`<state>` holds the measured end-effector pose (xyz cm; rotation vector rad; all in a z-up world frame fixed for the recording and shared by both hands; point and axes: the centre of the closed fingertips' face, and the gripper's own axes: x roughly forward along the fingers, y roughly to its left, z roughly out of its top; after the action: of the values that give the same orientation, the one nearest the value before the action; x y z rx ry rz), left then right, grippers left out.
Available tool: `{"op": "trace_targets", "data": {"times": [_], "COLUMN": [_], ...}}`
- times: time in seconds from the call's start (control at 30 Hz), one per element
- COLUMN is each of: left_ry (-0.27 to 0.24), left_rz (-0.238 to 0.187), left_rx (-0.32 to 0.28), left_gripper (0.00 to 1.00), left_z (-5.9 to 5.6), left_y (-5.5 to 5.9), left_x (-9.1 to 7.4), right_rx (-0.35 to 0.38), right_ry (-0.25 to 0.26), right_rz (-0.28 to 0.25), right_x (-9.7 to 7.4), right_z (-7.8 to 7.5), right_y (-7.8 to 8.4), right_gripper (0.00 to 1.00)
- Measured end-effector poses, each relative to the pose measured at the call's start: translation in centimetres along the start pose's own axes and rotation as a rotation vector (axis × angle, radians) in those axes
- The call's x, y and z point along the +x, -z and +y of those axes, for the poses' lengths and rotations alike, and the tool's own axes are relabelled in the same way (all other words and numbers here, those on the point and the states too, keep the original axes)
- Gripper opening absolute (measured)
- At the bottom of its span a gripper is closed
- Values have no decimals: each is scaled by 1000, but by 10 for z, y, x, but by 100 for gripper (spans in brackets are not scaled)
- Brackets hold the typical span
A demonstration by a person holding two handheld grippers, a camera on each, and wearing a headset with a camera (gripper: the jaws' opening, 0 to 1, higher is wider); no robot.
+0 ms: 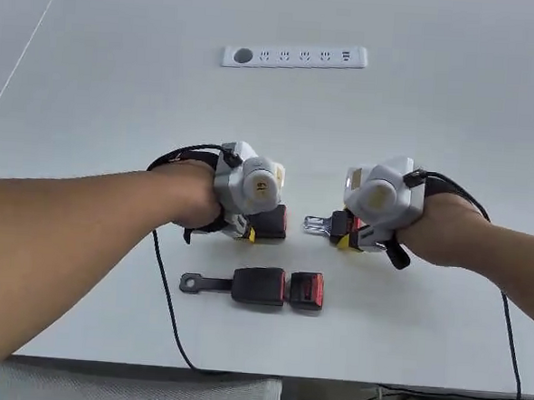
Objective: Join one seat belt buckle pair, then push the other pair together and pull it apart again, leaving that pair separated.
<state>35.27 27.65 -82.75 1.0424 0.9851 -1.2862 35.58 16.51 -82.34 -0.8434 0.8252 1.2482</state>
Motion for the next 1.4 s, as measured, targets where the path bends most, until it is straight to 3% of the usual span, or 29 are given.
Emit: {"op": "trace_targets", "data": {"times": [0.3,0.5,1.07,1.27,1.4], "left_ry": [-22,-19,1,-8,-2], "left_rz": [-9,-5,-13,-46,-56], "left_rx": [-3,-3,-6,-23,-34], "left_gripper": [32,32,32,31,31], "left_z": [-1,-1,-1,0,1], "left_y": [0,0,0,2,2], "left_x": [-1,-1,1,1,1], "right_rx": [-60,-75,-85,-78,-81], "right_ry": [-24,-16,-55,-60,-66], "right_rz": [25,0,-9,-19,-25], "right_x": [12,14,21,28,27], "right_z": [5,6,4,6,6], "right_y": [-19,-32,-40,-54,-53], "right_gripper": [33,33,29,29,29]}}
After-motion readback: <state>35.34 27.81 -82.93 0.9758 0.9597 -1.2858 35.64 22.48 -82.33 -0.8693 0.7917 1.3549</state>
